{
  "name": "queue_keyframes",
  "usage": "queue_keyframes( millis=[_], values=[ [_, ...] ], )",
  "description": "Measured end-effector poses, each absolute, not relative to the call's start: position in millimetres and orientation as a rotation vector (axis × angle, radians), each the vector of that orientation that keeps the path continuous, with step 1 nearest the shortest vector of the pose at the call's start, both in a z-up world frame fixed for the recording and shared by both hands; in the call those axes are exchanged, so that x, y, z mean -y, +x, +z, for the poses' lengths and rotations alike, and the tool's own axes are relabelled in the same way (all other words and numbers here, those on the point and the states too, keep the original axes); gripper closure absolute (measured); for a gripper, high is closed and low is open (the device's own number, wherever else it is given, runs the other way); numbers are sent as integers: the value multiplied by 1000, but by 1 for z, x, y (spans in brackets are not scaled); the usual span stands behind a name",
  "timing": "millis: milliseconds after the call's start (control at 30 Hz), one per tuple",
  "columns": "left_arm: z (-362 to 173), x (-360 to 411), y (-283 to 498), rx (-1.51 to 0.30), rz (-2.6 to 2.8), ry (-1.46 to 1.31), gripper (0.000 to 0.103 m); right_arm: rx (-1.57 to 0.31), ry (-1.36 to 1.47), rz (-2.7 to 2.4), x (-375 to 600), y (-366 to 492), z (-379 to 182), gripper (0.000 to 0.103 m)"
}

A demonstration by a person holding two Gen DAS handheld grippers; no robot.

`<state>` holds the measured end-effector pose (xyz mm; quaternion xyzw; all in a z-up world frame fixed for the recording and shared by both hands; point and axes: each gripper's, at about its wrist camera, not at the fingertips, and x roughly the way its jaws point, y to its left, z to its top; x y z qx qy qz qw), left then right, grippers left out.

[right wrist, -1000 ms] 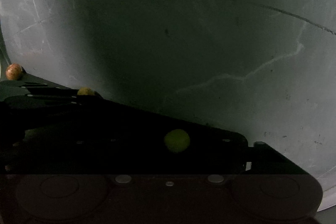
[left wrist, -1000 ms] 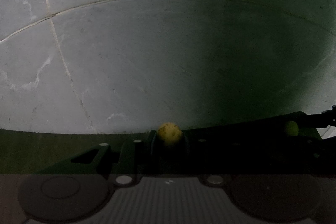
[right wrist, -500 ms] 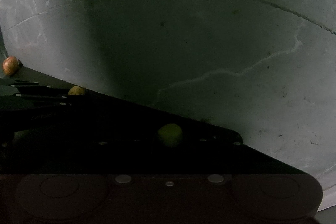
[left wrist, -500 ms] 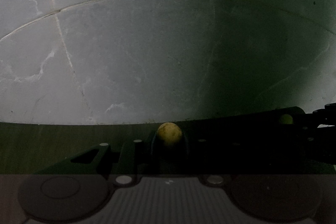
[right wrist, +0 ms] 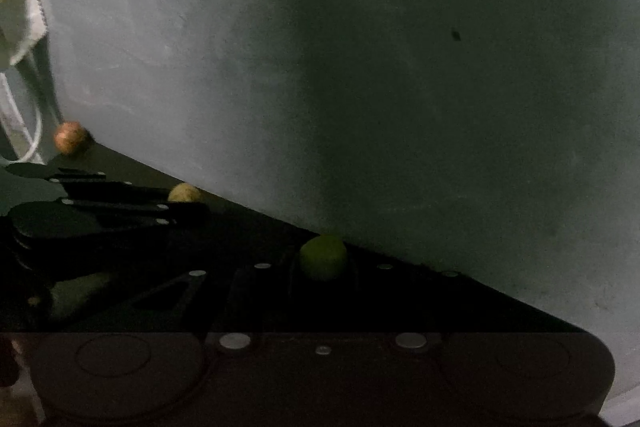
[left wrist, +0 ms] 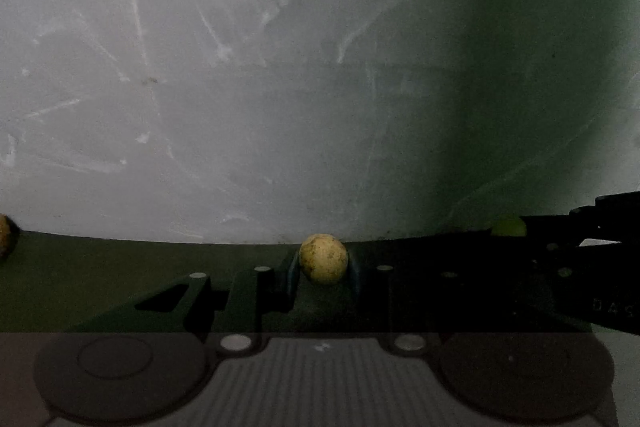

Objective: Organize fruits
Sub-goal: 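Grasp the small brown round fruit with the left gripper while the right gripper grasps the green grape, then carry the brown fruit in the left gripper and the grape in the right gripper over the tray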

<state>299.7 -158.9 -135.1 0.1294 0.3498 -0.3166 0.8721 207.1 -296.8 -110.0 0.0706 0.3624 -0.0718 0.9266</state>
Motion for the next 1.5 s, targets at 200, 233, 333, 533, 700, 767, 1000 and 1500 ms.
queue_keyframes(
  millis=[200, 233, 333, 533, 700, 767, 1000, 1500],
  values=[
    [-106, 148, 278, -697, -594, 257, 76, -684, 118, -72, 285, 198, -77, 76],
    [-101, 145, 274, -691, -580, 252, 76, -675, 114, -59, 284, 195, -72, 76],
    [-85, 138, 256, -674, -538, 240, 76, -649, 98, -10, 280, 182, -51, 76],
    [-60, 115, 222, -649, -444, 207, 76, -605, 59, 95, 264, 157, -20, 76],
    [-38, 91, 189, -625, -353, 172, 76, -572, 24, 200, 245, 142, 3, 76],
    [-31, 82, 177, -617, -317, 160, 76, -564, 12, 242, 239, 133, 10, 76],
    [-14, 41, 125, -615, -185, 113, 76, -547, -39, 400, 206, 105, 23, 76],
    [-28, -19, 42, -677, -12, 21, 75, -570, -107, 605, 162, 56, 18, 76]
  ],
)
